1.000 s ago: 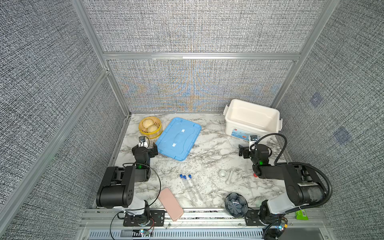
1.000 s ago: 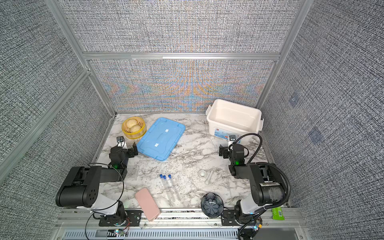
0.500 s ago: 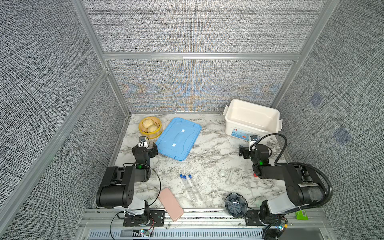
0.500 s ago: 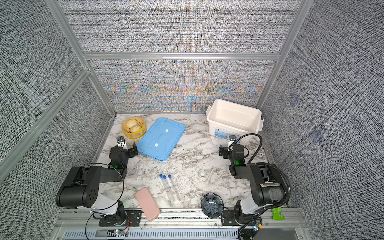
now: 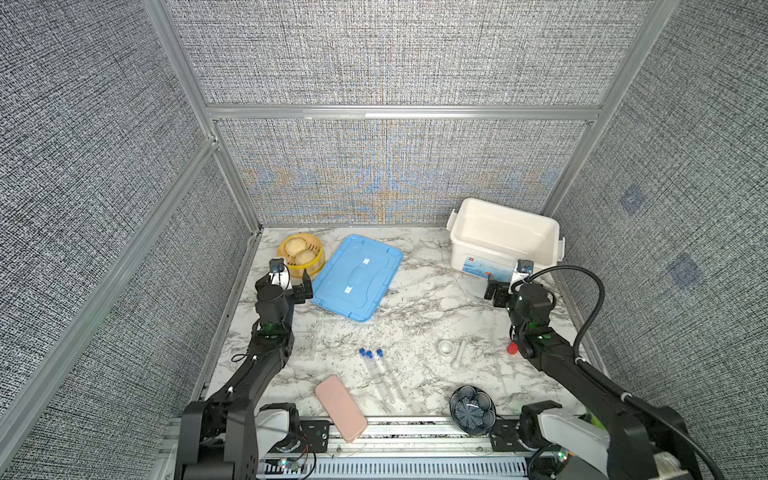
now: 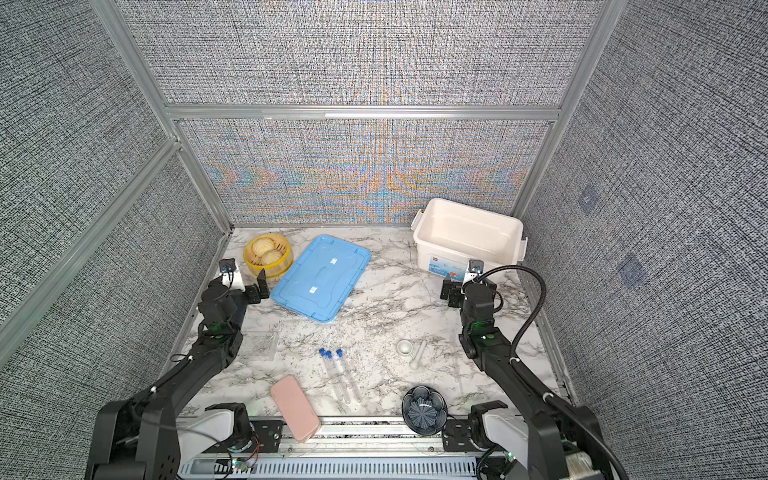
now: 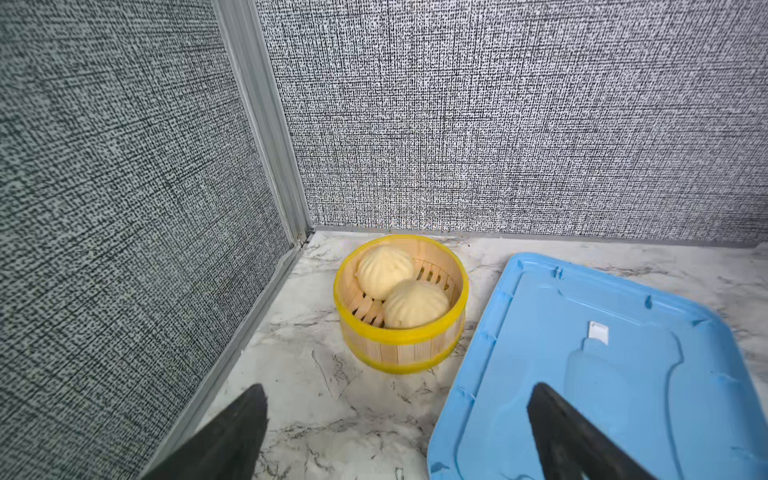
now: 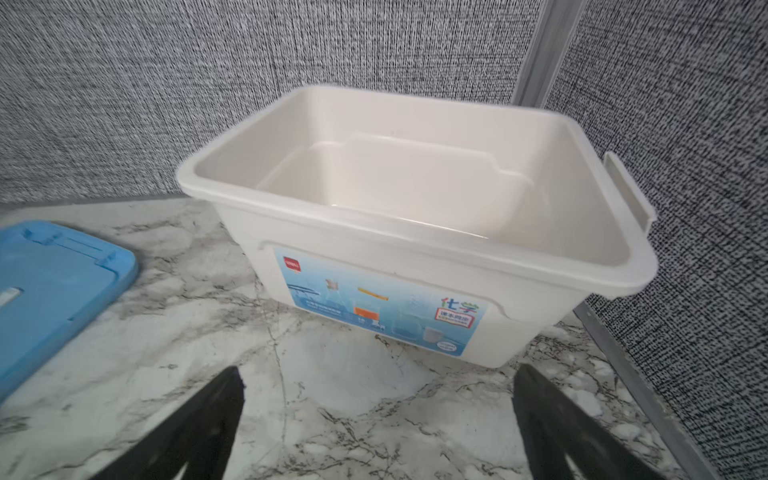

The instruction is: Organize the chemistry lab equipment

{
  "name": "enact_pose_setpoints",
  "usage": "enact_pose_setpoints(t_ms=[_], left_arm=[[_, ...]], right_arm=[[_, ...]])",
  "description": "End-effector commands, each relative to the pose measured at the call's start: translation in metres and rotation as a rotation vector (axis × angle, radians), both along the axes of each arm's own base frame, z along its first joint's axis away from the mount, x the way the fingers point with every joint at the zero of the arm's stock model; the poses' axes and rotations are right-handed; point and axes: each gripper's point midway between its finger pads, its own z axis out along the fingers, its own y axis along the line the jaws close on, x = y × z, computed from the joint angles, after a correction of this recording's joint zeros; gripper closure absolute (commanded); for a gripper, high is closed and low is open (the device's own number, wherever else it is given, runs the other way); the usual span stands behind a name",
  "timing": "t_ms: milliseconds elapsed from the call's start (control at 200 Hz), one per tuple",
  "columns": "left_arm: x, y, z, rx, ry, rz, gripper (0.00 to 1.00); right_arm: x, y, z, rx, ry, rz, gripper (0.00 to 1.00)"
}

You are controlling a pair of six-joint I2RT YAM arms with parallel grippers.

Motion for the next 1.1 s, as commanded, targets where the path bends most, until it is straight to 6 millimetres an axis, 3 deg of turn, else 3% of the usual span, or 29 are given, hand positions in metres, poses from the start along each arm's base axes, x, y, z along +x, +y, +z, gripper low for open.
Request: enact_pose_setpoints(t_ms=[0, 150, 250, 365, 400, 605, 800, 1095], left_arm=[[-0.024, 0.011, -0.035, -0.069, 0.206, 0.084, 0.01], [-0.039, -0.008, -0.038, -0.149, 0.161, -0.006, 0.01], [-0.046, -0.027, -0.041, -0.174, 0.172, -0.108, 0.01], [-0.050, -0.029, -0.041, -0.193, 0.162, -0.113, 0.01], [-0.051, -0.030, -0.040, -0.193, 0.159, -0.117, 0.01], [-0.050, -0.038, -0.039, -0.191, 0.133, -0.146, 0.01], [-0.046, -0.042, -0.041, -0.188, 0.152, -0.168, 0.01], [-0.044, -0.043, -0.042, -0.189, 0.165, -0.172, 0.01]], right_arm=[[-0.020, -0.013, -0.002, -0.016, 0.089, -0.104, 0.01], [-0.012, 0.018, 0.030, 0.042, 0.101, 0.062, 0.01], [0.002, 0.038, 0.038, 0.074, 0.166, 0.150, 0.01], [0.021, 0.056, 0.038, 0.101, 0.262, 0.204, 0.01], [0.030, 0.062, 0.047, 0.113, 0.266, 0.219, 0.01], [0.075, 0.094, 0.034, 0.164, 0.393, 0.302, 0.01], [0.112, 0.109, 0.018, 0.175, 0.523, 0.311, 0.01], [0.138, 0.118, -0.004, 0.124, 0.691, 0.320, 0.01]])
